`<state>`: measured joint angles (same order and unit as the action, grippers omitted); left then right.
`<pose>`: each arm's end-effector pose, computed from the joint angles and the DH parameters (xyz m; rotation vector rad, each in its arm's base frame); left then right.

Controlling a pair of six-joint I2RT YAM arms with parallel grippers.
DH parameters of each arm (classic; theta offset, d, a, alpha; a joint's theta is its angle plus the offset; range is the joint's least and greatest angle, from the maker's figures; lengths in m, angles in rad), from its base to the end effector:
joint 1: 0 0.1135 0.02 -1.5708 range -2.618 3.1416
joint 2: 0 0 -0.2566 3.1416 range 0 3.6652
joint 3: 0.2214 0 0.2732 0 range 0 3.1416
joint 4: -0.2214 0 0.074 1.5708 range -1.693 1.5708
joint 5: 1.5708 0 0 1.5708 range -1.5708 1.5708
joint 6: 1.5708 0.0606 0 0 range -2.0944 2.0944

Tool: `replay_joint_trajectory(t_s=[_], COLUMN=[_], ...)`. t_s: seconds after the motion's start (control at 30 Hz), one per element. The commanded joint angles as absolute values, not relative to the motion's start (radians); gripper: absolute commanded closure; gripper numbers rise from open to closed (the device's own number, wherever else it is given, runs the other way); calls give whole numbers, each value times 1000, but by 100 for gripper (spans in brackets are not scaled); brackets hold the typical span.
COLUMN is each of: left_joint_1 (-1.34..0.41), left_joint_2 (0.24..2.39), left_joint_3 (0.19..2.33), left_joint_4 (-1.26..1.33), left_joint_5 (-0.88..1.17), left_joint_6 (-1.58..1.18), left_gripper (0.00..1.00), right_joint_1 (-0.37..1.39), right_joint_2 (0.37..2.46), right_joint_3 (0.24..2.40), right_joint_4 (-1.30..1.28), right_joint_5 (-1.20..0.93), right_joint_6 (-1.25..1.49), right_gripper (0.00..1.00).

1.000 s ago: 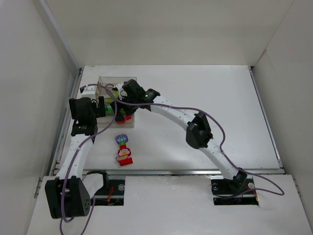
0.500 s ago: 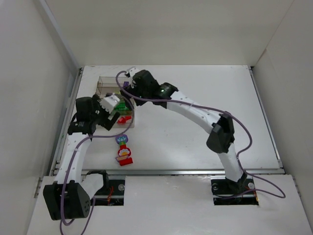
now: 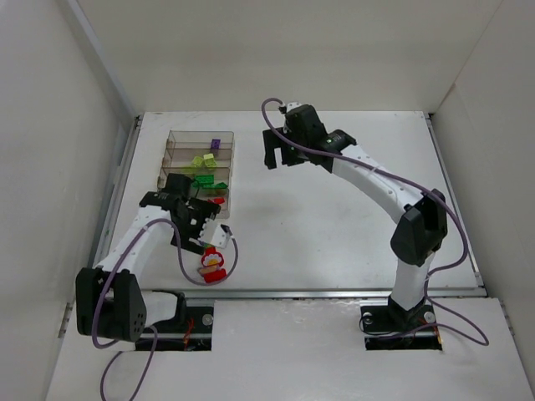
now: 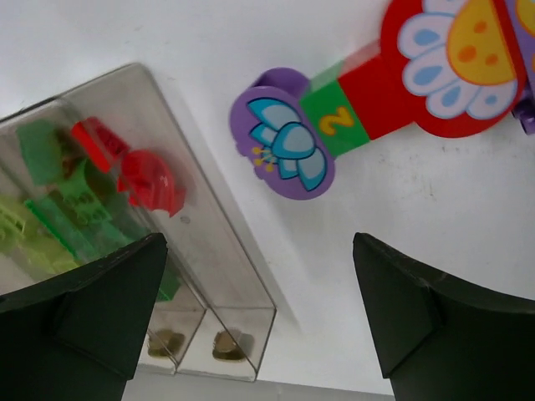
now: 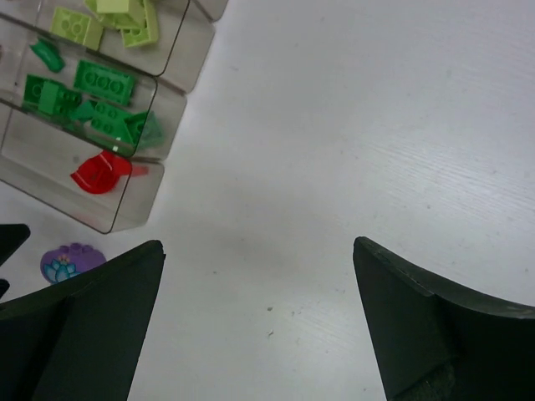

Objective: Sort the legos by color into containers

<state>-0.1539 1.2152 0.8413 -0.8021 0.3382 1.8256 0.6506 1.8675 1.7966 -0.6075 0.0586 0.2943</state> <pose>0.2451 -0.0584 0.1915 2.2468 1.3680 0.0891 0.3760 0.2817 0.3154 -0.3734 2.2547 0.4378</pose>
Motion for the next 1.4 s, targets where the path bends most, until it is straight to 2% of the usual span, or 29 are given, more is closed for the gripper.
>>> replay_joint_trajectory(t_s=[0.0, 0.23, 0.53, 0.67, 0.77, 0.8, 0.83, 0.97, 1.1, 1.13, 1.37], left_joint_1=[-182, -249, -296, -314, -325, -325, -325, -334, -334, -334, -334], left_joint_2=[1253, 1324, 1426, 1453, 1474, 1474, 1474, 1454, 1428, 1428, 1489], left_joint_3=[816, 805, 758, 749, 739, 739, 739, 739, 752, 770, 972], left_joint_4=[-847, -824, -698, -638, -618, -618, -618, -638, -649, -649, -667], left_joint_5=[272, 241, 200, 167, 167, 167, 167, 208, 282, 304, 477], left_joint_6=[2327, 2496, 2519, 2494, 2449, 2432, 2418, 2381, 2294, 2257, 1757], left_gripper=[7, 3, 6, 21, 37, 43, 58, 81, 93, 99, 100], right_joint_1=[686, 686, 686, 686, 686, 686, 686, 686, 686, 686, 605], right_joint_2=[1822, 1772, 1749, 1759, 1759, 1759, 1759, 1759, 1750, 1750, 1688], right_joint_3=[1796, 1680, 1631, 1643, 1655, 1655, 1655, 1655, 1655, 1655, 1655], right_joint_4=[-580, -558, -538, -538, -538, -538, -538, -538, -557, -557, -568], right_joint_5=[8, -3, -3, -3, -3, -3, -3, 8, 8, 8, -1], right_joint_6=[308, 308, 308, 298, 298, 288, 288, 279, 279, 279, 299], right_gripper=[0, 0, 0, 0, 0, 0, 0, 0, 0, 0, 0])
